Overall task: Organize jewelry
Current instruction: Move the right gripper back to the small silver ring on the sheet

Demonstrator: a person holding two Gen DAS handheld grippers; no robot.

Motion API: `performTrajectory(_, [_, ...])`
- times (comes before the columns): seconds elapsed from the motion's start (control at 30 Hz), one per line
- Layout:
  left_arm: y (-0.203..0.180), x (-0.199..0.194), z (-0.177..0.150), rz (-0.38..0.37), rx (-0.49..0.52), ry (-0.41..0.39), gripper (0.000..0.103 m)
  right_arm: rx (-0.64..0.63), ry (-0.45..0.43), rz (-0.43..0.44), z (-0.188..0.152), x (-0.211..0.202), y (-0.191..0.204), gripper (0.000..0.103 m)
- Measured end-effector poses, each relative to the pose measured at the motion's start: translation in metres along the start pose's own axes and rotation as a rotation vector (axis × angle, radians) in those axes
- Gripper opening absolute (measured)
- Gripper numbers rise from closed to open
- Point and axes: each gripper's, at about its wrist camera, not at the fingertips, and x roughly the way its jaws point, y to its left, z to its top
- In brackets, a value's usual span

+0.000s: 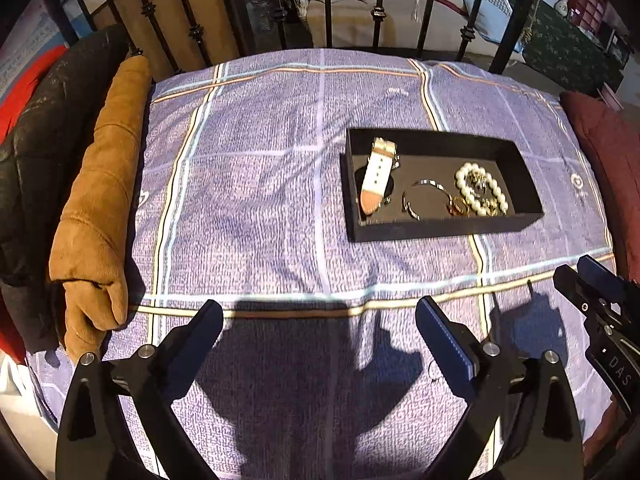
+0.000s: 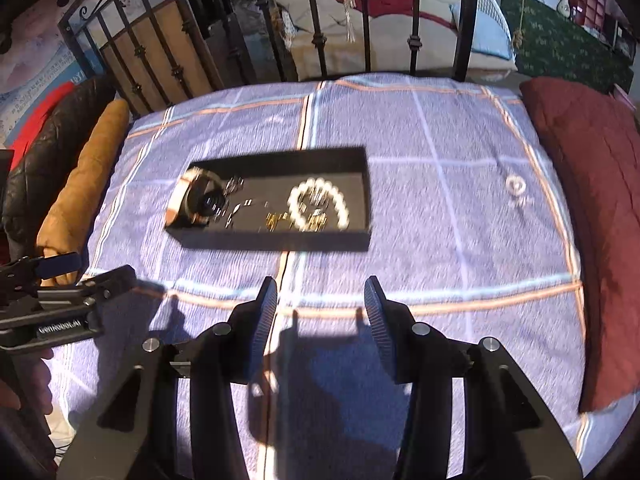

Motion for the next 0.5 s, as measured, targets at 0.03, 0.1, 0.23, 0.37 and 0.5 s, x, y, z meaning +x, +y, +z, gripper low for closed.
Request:
performTrajectory(0.03, [0.000,0.002,-0.007,0.006,0.010,0.009,0.096,0.010,0.012,0.007,-0.009,0.000,0.003,0.060])
performTrajectory(0.1, [-0.001,0.005,-0.018,0.016,0.024,0.027,0.096,0.020,0.022,0.017,-0.022,-0.002,0.011,0.061])
performTrajectory(0.23, [0.006,0.012,-0.037,0.005,0.022,0.045,0.096,0.004,0.046,0.029,-0.043,-0.002,0.030,0.061])
performTrajectory(0.37, [0.015,0.015,-0.045,-0.010,-0.001,0.040,0.096,-0.010,0.056,0.032,-0.055,0.003,0.047,0.061])
performTrajectory(0.5, [0.019,0.020,-0.049,-0.018,-0.002,0.038,0.096,-0.007,0.072,0.029,-0.061,0.013,0.056,0.060])
